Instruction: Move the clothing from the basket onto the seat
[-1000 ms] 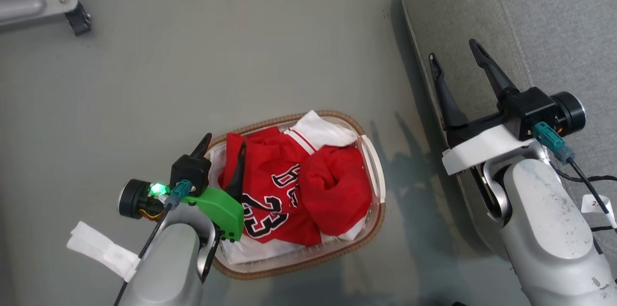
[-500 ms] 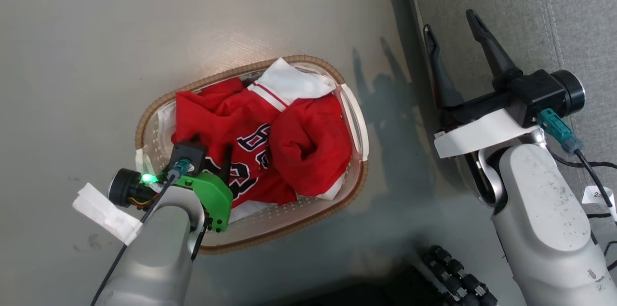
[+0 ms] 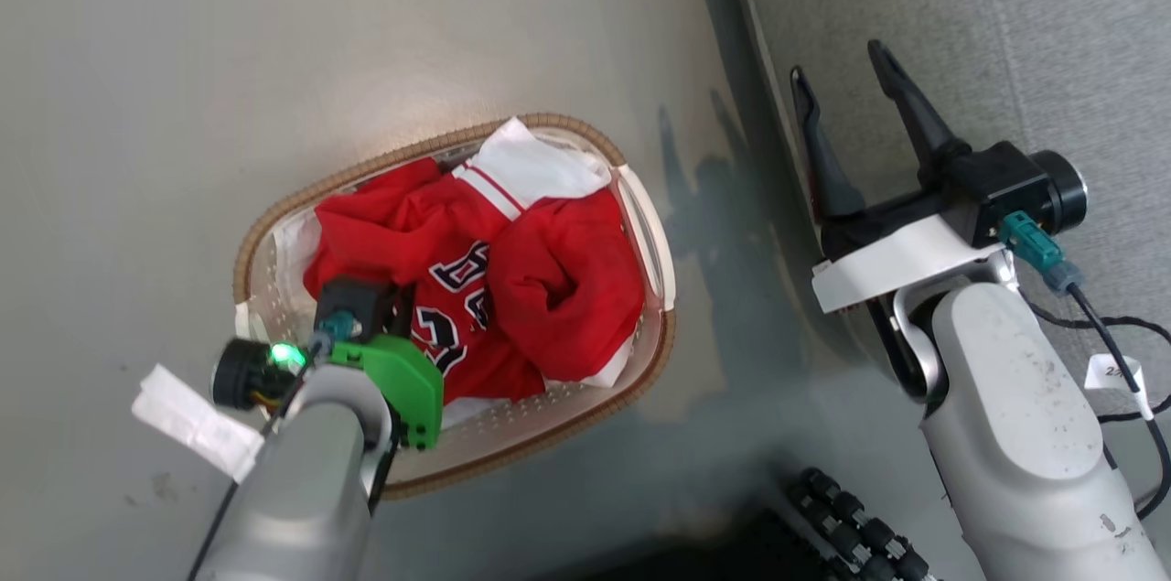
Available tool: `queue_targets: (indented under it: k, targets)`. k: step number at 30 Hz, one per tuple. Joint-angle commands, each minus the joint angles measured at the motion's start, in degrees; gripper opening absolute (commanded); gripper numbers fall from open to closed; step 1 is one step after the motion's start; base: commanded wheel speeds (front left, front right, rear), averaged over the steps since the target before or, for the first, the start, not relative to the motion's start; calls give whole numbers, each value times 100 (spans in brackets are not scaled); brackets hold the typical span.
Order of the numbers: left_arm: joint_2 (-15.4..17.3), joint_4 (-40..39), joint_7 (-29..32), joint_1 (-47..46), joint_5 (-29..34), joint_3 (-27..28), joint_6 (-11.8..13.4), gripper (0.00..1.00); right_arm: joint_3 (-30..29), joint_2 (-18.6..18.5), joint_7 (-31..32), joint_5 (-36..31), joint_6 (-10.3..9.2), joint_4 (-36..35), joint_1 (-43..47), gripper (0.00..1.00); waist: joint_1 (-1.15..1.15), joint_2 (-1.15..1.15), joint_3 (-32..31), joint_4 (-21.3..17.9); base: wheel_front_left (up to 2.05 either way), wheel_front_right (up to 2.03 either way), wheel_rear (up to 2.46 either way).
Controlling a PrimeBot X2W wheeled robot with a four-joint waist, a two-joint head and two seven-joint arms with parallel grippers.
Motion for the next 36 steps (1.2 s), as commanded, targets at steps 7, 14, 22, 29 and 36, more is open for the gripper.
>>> queue_targets:
  k: [7, 14, 22, 29, 36]
  targets:
    - [19, -897, -3, 982, -442, -169, -19, 0, 80, -86, -22, 55, -6, 308, 460, 100, -1, 29, -1624, 445, 0, 0, 0]
    - [18, -2005, -5, 1764, -480, -119, 8, 0, 144, -88, -22, 103, -6, 521, 992, 100, -1, 29, -2655, 767, 0, 0, 0]
    - [17, -3551, -5, 2264, -289, -93, -10, 0, 199, -22, -22, 156, -6, 698, 1600, 100, -1, 29, -3497, 1041, 0, 0, 0]
    - [18, -4573, -5, 1891, -294, -224, -22, 0, 329, 9, -22, 180, -6, 786, 1899, 100, -1, 29, -3919, 1116, 0, 0, 0]
    - [20, -4923, -4, 1358, -232, -290, -20, 0, 1154, -72, -22, 344, -6, 526, 1811, 100, -1, 29, -4013, 1096, 0, 0, 0]
